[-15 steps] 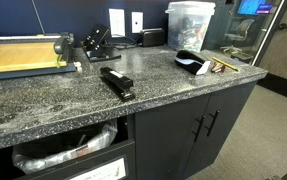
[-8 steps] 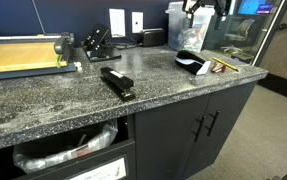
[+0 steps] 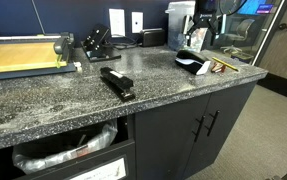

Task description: Move the black object on the counter

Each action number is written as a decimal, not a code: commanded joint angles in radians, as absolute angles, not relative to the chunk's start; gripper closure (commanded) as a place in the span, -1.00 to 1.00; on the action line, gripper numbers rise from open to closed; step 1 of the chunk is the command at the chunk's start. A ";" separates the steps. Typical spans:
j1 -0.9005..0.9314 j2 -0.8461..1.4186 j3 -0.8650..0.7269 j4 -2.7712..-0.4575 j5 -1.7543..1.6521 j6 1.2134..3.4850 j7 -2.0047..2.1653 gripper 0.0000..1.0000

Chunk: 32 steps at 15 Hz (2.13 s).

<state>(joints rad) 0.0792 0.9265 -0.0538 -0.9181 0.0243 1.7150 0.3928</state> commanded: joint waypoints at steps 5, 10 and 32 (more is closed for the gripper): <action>0.084 1.200 -0.064 -0.527 0.004 1.549 0.391 -0.47; 0.095 1.236 -0.071 -0.484 -0.005 1.548 0.388 0.24; 0.331 1.263 -0.057 -0.417 -0.067 1.481 0.329 0.35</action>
